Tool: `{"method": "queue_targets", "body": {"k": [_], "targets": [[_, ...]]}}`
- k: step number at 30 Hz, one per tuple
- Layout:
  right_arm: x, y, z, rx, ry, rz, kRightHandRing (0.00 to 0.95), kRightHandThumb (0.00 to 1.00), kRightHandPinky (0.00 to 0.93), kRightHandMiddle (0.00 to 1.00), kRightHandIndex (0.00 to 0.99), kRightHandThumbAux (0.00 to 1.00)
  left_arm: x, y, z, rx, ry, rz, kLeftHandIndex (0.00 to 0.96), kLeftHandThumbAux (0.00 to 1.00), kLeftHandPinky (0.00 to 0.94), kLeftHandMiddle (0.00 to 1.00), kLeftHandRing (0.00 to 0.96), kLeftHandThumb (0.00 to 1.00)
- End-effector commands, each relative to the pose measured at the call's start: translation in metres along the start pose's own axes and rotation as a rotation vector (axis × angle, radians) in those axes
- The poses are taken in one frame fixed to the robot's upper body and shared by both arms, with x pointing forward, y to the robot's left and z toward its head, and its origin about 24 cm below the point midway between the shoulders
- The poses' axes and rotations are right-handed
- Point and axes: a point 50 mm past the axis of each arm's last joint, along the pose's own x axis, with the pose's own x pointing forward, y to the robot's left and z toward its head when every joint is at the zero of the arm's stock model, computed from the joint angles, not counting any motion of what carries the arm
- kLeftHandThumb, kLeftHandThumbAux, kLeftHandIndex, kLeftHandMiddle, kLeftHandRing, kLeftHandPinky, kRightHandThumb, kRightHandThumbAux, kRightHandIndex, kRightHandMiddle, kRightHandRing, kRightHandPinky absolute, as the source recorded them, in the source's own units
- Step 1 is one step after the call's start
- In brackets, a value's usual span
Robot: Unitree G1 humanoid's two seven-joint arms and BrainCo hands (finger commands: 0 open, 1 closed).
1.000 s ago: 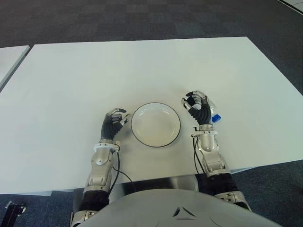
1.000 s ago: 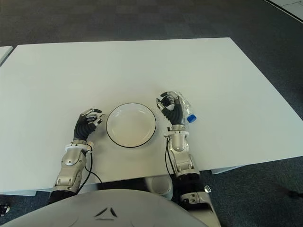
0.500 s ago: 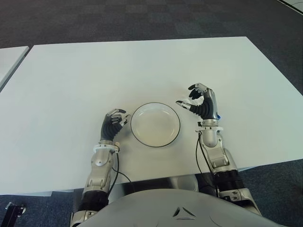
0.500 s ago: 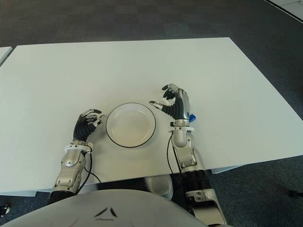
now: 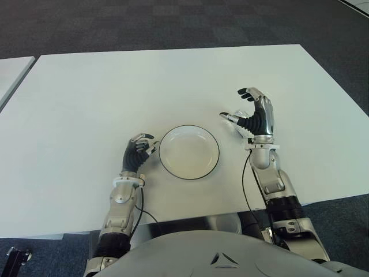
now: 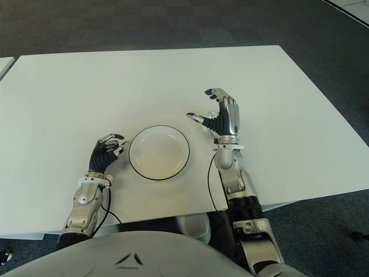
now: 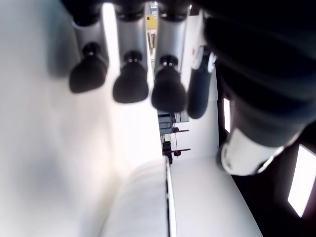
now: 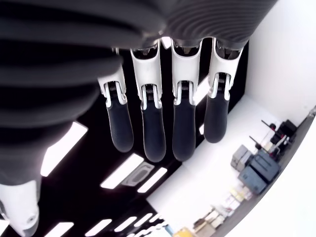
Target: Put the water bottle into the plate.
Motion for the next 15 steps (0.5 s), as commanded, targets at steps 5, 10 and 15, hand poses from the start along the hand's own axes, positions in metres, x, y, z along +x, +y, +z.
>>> {"method": "queue_targets", "body": {"k": [5, 10, 15], "targets": [[0.008, 0.005, -0.010, -0.158, 0.154, 0.111, 0.049, 0.520, 0.098, 0.042, 0.017, 0.511, -0.008, 0.002, -0.015, -0.008, 0.079, 0.001, 0.437, 0.720, 0.772, 0.796, 0.784, 0.696], [0.010, 0.007, -0.012, -0.228, 0.259, 0.179, 0.008, 0.549, 0.022, 0.006, 0.002, 0.442, -0.008, 0.002, -0.016, -0.005, 0.075, 0.010, 0.438, 0.719, 0.781, 0.802, 0.790, 0.696], [0.008, 0.014, -0.019, -0.268, 0.325, 0.227, 0.001, 0.542, 0.003, 0.001, 0.000, 0.364, -0.009, 0.003, -0.015, 0.000, 0.062, 0.012, 0.438, 0.720, 0.761, 0.800, 0.783, 0.697]]}}
